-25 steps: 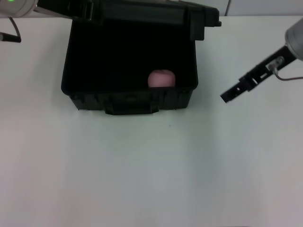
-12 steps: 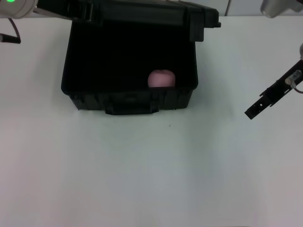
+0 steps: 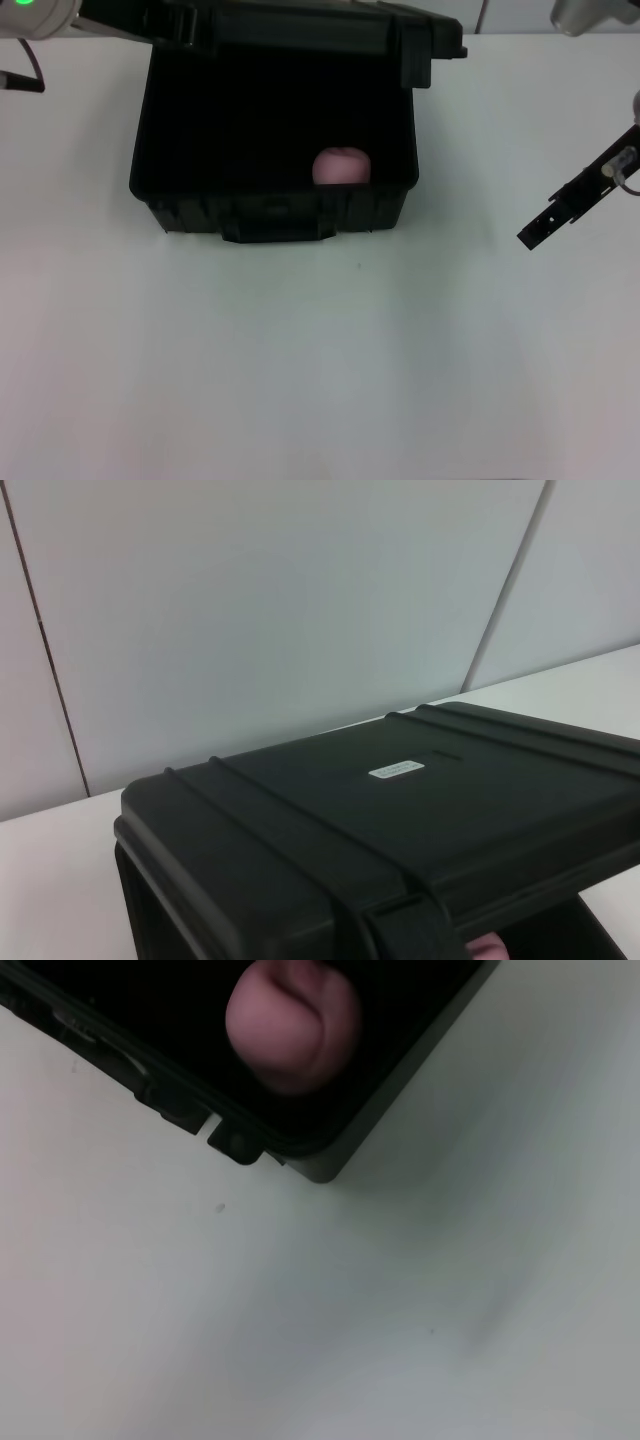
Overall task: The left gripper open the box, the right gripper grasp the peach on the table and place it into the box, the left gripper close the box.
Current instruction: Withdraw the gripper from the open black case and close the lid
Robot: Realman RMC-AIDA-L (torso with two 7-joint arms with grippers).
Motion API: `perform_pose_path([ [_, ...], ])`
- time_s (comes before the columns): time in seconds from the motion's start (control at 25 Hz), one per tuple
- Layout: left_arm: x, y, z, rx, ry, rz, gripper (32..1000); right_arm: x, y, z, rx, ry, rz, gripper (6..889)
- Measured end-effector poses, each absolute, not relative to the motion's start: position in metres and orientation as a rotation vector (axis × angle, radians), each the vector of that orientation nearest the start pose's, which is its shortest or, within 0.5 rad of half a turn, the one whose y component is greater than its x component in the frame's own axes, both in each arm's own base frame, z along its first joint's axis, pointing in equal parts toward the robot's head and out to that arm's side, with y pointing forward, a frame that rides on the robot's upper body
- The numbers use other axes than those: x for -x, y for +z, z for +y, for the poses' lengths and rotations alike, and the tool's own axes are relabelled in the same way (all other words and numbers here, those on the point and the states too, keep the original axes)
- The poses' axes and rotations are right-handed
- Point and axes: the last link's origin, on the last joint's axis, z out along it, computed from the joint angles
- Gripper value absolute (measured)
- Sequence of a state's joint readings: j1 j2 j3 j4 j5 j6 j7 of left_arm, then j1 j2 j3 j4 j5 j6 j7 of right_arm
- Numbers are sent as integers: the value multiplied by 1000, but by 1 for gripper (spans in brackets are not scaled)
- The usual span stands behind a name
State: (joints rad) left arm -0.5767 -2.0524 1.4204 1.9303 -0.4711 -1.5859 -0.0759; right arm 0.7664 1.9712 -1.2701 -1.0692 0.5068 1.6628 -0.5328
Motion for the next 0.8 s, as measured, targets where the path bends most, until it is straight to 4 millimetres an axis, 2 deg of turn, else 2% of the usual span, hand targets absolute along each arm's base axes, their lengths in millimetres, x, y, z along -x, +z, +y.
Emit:
perform_pose_path([
  [0.72,79,74,344,2170,-22,-1069,415,-209,30,378,2489,-687,1192,795],
  [0.8,79,74,344,2170,-21,-1070,514,-209,30,378,2489,-687,1193,795],
])
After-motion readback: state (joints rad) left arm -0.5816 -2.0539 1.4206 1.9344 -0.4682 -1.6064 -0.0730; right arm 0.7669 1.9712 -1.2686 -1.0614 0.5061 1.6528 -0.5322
